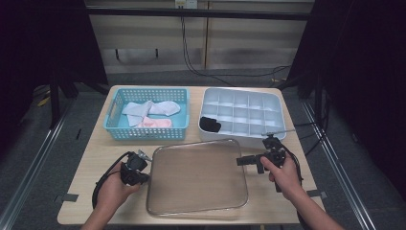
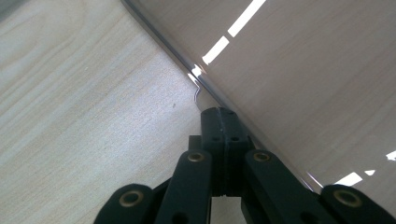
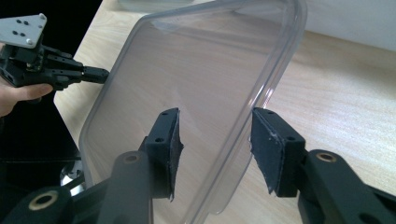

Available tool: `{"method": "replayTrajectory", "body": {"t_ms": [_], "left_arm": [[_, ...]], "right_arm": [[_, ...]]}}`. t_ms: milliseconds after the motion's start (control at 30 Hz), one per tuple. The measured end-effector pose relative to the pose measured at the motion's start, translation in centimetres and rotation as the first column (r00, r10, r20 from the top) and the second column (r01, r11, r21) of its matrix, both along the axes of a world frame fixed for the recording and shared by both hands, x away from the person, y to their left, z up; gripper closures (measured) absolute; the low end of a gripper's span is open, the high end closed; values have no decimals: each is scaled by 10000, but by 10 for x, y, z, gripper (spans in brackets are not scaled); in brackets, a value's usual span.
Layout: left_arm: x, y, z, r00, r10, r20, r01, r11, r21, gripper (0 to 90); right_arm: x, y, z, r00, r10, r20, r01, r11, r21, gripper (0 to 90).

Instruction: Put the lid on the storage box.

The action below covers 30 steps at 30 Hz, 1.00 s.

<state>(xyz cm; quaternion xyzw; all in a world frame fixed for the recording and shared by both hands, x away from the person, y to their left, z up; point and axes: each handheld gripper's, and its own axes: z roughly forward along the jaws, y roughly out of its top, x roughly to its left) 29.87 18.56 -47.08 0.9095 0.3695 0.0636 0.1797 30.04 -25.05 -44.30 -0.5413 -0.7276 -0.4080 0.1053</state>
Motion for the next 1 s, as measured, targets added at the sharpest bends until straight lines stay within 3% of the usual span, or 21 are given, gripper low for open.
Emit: {"method": "replayTrajectory", "body": {"t_ms": [133, 467, 667, 1000], "left_arm": [[0, 0, 0, 10000, 24, 0, -24, 10000, -27, 900], [0, 0, 0, 10000, -40, 41, 40, 10000, 8, 900], [0, 0, 0, 9999, -69, 94, 69, 10000, 4, 900], [0, 2, 0, 9999, -18, 99, 19, 10000, -59, 900]], "right_arm": [[0, -1, -1, 9999, -94, -52, 95, 9998, 150, 530], [1, 1, 2, 9999, -99, -56, 99, 9999, -13, 540], [1, 2, 2, 10000, -72, 11, 73, 9994, -342, 584], [1, 0, 7, 9999, -151, 15, 151, 9998, 94, 592]]}}
